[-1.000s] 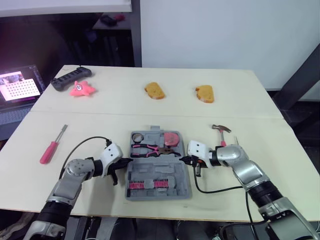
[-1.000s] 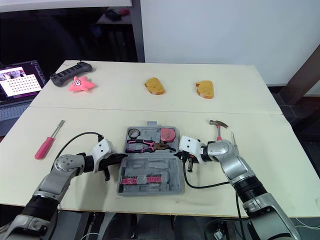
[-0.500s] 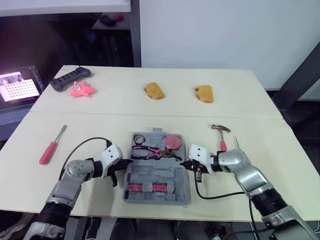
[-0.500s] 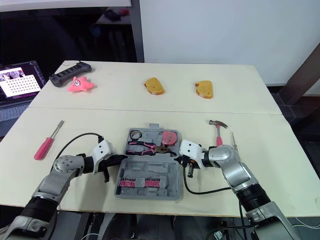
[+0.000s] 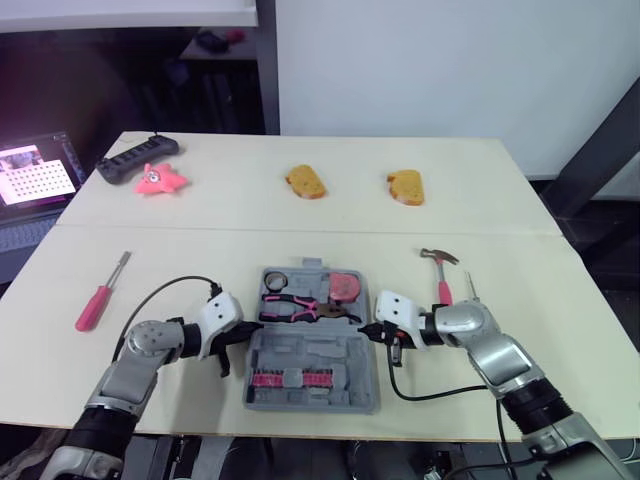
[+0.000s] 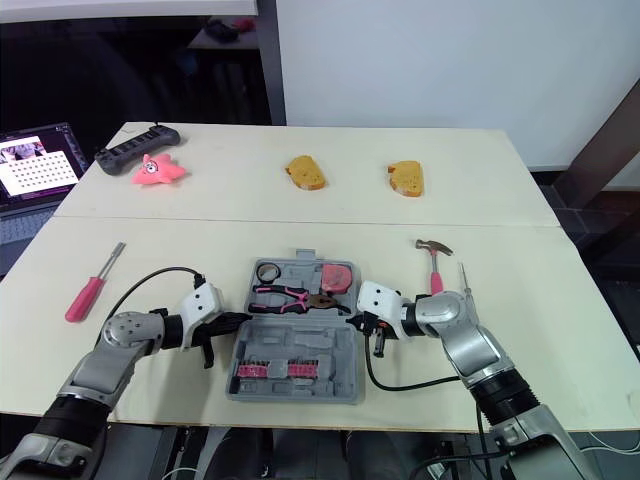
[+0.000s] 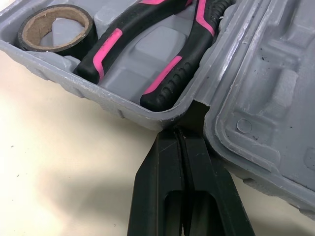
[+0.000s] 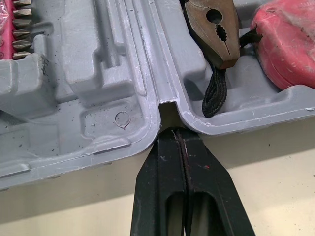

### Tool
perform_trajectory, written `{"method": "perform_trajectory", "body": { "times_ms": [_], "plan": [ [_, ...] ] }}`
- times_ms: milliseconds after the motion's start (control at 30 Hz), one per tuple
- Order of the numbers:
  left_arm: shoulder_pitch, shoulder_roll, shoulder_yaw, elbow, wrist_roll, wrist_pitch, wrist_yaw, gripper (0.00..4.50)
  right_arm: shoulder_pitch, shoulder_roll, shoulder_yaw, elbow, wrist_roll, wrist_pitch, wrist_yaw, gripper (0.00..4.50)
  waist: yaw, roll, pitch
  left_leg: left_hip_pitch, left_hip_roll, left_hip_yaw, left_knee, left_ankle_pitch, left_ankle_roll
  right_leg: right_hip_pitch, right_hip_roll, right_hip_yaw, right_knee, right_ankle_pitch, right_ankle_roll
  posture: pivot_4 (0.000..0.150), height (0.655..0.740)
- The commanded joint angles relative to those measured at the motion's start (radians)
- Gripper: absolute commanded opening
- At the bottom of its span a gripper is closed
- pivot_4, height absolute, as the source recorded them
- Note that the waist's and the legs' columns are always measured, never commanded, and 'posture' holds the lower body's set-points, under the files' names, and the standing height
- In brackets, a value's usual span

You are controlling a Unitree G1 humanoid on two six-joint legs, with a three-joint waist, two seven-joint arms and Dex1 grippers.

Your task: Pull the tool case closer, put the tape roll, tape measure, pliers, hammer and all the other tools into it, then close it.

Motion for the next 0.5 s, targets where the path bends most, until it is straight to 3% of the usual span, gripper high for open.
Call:
{"method": "perform_trajectory", "body": {
  "times_ms": [33, 67, 133, 200, 267, 400, 467, 500],
  "plan": [
    [0.016, 0.025, 0.048, -0.013, -0.036, -0.028, 0.006, 0.03, 0.021, -0.009, -0.022, 0.025, 0.014, -0.068, -0.019, 0.00, 0.000, 0.000, 0.000, 0.000, 0.000, 0.000, 0.000, 0.000, 0.000, 0.000, 0.000, 0.000, 0.000, 0.000, 0.000, 0.150, 0.7150],
    [0.022, 0.034, 0.064, -0.014, -0.050, -0.027, 0.004, 0.03, 0.030, -0.017, -0.034, 0.027, 0.025, -0.081, -0.016, 0.00, 0.000, 0.000, 0.000, 0.000, 0.000, 0.000, 0.000, 0.000, 0.000, 0.000, 0.000, 0.000, 0.000, 0.000, 0.000, 0.150, 0.7150],
    [0.046, 0.069, 0.113, -0.010, -0.075, -0.035, 0.002, 0.58, 0.060, -0.043, -0.078, 0.020, 0.064, -0.110, -0.001, 0.00, 0.002, 0.000, 0.000, 0.000, 0.000, 0.000, 0.000, 0.000, 0.000, 0.000, 0.000, 0.000, 0.000, 0.000, 0.000, 0.150, 0.7150],
    [0.081, 0.107, 0.171, 0.000, -0.107, -0.056, -0.006, 1.35, 0.100, -0.067, -0.135, -0.007, 0.115, -0.126, 0.010, 0.54, 0.002, 0.000, 0.000, 0.000, 0.000, 0.000, 0.000, 0.000, 0.000, 0.000, 0.000, 0.000, 0.000, 0.000, 0.000, 0.150, 0.7150],
    [0.115, 0.125, 0.220, -0.003, -0.139, -0.073, -0.005, 2.33, 0.140, -0.082, -0.178, -0.036, 0.155, -0.137, 0.007, 1.28, 0.003, 0.000, 0.000, -0.001, 0.000, 0.000, 0.000, 0.000, 0.000, 0.000, 0.000, 0.000, 0.000, 0.000, 0.000, 0.150, 0.7150],
    [0.246, 0.153, 0.371, -0.038, -0.229, -0.120, -0.019, 4.48, 0.304, -0.081, -0.349, -0.120, 0.299, -0.139, -0.017, 3.44, 0.003, 0.000, 0.000, 0.000, 0.000, 0.000, 0.000, 0.000, 0.000, 0.000, -0.001, 0.000, 0.000, 0.000, 0.000, 0.150, 0.7150],
    [0.310, 0.151, 0.444, -0.054, -0.275, -0.136, -0.026, 4.50, 0.394, -0.074, -0.437, -0.153, 0.361, -0.151, -0.030, 4.48, 0.002, 0.000, 0.000, 0.000, 0.000, 0.000, -0.001, 0.000, 0.000, 0.000, -0.001, 0.000, 0.000, -0.001, 0.000, 0.150, 0.7150],
    [0.344, 0.150, 0.483, -0.058, -0.293, -0.149, -0.025, 4.50, 0.446, -0.073, -0.482, -0.164, 0.387, -0.167, -0.031, 4.48, 0.002, 0.000, 0.000, 0.000, 0.000, 0.000, -0.001, 0.000, 0.000, 0.000, -0.001, 0.000, 0.000, -0.001, -0.001, 0.150, 0.7150]
  ]
}}
